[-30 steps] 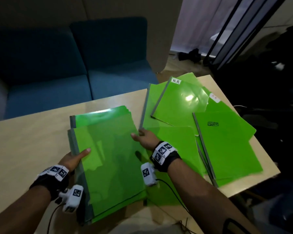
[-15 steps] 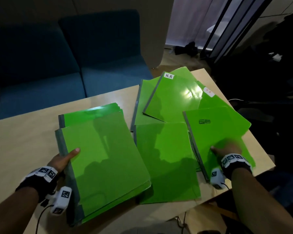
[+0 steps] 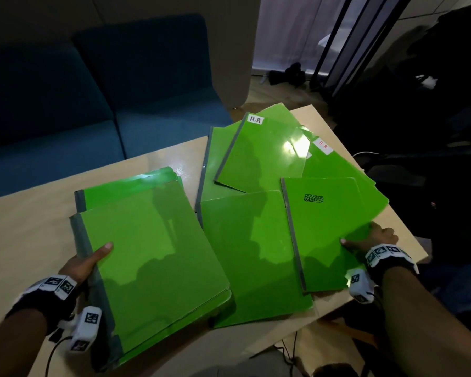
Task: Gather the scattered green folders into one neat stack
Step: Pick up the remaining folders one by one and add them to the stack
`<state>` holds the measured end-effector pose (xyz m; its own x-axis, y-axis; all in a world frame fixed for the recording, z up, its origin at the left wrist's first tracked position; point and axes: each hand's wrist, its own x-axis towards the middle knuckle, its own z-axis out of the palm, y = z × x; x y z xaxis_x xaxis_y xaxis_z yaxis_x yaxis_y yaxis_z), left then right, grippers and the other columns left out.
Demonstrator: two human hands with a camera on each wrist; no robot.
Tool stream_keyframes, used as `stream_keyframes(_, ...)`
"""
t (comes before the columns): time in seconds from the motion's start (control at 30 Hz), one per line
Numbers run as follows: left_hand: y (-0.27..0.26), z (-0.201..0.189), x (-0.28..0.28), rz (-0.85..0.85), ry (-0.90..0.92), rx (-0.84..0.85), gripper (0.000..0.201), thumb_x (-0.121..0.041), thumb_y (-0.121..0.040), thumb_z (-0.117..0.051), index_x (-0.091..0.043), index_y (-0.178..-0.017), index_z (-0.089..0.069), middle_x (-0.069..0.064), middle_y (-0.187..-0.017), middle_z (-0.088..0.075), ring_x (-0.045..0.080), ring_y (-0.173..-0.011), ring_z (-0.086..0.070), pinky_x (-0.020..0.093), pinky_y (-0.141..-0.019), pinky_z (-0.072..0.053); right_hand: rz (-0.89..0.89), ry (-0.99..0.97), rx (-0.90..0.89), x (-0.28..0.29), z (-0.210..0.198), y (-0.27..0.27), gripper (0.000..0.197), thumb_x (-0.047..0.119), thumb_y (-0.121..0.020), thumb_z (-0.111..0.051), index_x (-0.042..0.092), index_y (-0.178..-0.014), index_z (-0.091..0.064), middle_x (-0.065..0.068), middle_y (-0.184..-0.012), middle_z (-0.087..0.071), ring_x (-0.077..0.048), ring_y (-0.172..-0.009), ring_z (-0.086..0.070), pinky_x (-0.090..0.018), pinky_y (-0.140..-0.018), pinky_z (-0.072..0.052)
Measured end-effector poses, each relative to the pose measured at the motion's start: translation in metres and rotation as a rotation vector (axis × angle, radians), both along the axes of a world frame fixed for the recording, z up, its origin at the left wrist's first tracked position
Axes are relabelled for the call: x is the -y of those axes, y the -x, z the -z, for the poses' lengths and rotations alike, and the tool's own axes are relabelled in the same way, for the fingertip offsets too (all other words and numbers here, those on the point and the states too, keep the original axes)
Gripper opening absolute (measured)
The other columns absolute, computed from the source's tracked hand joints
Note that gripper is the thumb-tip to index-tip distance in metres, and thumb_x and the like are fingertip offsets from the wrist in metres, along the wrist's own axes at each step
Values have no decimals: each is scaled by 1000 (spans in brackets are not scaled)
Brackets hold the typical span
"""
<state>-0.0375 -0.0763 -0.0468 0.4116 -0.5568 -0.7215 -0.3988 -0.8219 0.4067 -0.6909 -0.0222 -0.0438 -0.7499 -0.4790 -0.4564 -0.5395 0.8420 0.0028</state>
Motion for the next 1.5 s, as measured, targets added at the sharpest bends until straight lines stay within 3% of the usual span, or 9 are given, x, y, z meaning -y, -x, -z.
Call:
stream_keyframes(0.2, -5, 4, 0, -36, 5, -30, 112, -68, -63, -70, 6, -140, -37, 30, -139, -46, 46, -114, -52, 53, -89, -43, 214, 296, 158, -1, -16, 7, 81, 49, -79, -73, 9, -139, -38, -24, -140, -42, -47, -120, -48, -51, -95, -45)
stream_keyframes(0.4, -42, 51, 1, -38, -12, -46, 132, -83, -35, -74, 0, -134, -48, 25, -131, -56, 41, -106, -59, 53, -93, -45, 119, 425, 104, 3, -29, 15, 64, 38, -80, -75, 11, -131, -48, -26, -121, -60, -44, -103, -60, -49, -83, -53)
stream_keyframes(0.6, 0, -4, -3, -38, 18, -74, 105, -64, -67, -71, 9, -136, -42, 30, -137, -48, 45, -114, -54, 50, -93, -42, -141, 132, 50, -4, -5, -20, 72, 41, -80, -74, 12, -140, -45, -22, -137, -44, -43, -121, -48, -53, -99, -44)
stream_keyframes(0.77, -27, 37, -1, -51, 20, -48, 134, -84, -31, -73, 4, -130, -50, 27, -127, -59, 42, -104, -61, 56, -97, -45, -103, 151, 91, -7, -3, -71, 101, 47, -67, -83, 23, -147, -28, -15, -151, -26, -36, -141, -23, -61, -107, -28)
stream_keyframes(0.93, 4, -4, -3, -72, 27, -106, 99, -58, -74, -70, 9, -138, -38, 31, -139, -46, 46, -120, -50, 51, -99, -39, -247, 129, 99, -9, 2, -111, 119, 52, -60, -85, 24, -151, -14, -14, -153, -23, -36, -141, -22, -57, -110, -27)
stream_keyframes(1.1, -2, 0, -7, -83, 56, -164, 108, -65, -64, -74, 5, -139, -40, 27, -136, -51, 42, -115, -55, 49, -100, -42, -130, 263, 393, 4, 1, -137, 108, 37, -68, -84, 23, -151, -16, -13, -146, -43, -34, -132, -44, -51, -105, -42)
stream_keyframes(1.23, -2, 3, -19, -87, 77, -166, 80, -44, -86, -64, 8, -140, -36, 30, -139, -46, 42, -121, -50, 47, -98, -39, -174, 231, 283, 16, -9, -157, 82, 46, -74, -78, 17, -140, -40, -14, -145, -38, -36, -132, -41, -50, -107, -40)
stream_keyframes(1.37, 2, 0, -21, -89, 109, -171, 97, -58, -73, -72, 4, -140, -39, 28, -138, -48, 42, -118, -53, 40, -95, -41, -25, 287, 398, 27, -17, -184, 93, 37, -68, -84, 13, -142, -32, -16, -145, -42, -39, -127, -48, -52, -101, -46)
stream_keyframes(1.5, 3, -4, -22, -113, 131, -189, 97, -58, -67, -72, 2, -137, -42, 27, -133, -54, 41, -113, -56, 46, -97, -44, -123, 382, 405, 33, -47, -192, 83, 27, -78, -78, 15, -145, -31, -14, -146, -45, -38, -130, -47, -51, -105, -43)
